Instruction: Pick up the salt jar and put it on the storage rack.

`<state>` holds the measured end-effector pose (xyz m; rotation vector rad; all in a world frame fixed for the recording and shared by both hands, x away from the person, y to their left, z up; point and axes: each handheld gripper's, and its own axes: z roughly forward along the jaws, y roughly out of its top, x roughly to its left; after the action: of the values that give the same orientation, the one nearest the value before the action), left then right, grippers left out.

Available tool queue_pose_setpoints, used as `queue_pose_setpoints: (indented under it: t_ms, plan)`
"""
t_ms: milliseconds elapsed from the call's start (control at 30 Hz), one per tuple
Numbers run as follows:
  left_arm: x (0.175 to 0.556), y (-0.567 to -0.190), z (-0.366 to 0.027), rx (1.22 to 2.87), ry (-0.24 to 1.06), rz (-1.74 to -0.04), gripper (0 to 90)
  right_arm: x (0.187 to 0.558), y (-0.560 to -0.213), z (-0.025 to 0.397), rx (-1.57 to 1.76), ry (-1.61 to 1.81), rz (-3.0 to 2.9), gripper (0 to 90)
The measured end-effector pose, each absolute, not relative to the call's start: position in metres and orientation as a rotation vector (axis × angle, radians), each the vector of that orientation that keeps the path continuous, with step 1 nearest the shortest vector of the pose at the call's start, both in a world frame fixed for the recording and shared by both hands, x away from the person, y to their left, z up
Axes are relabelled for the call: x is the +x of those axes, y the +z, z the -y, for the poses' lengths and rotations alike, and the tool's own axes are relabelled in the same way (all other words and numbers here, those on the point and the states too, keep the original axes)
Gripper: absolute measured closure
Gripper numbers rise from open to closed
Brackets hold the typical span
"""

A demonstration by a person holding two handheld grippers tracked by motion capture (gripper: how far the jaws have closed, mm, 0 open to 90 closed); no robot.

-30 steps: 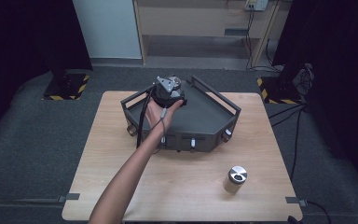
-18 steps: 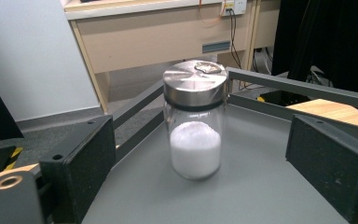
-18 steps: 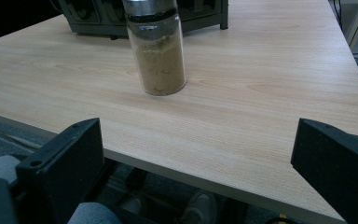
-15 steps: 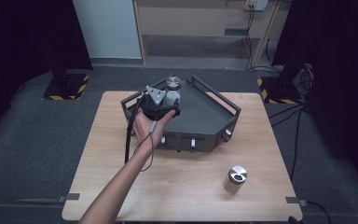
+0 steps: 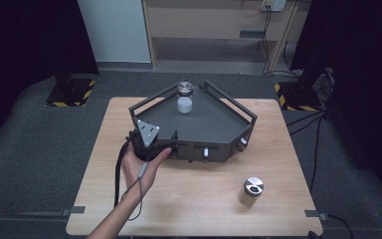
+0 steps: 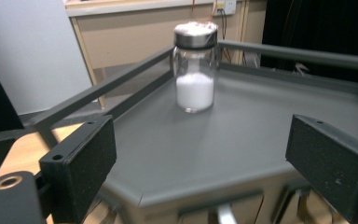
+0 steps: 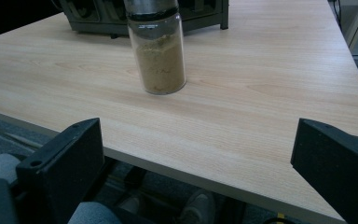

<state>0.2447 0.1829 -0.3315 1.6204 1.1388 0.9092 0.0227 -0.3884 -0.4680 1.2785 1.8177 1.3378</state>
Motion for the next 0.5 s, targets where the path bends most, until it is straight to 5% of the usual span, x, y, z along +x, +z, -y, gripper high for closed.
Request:
queue_pose_setpoints:
  t_ms: [500]
  plan:
    - [0.202, -0.342, -0.207, 1.623, 0.867, -1.148, 7.7, 0.021, -0.466, 0.382, 1.257, 1.335, -1.828, 3.1]
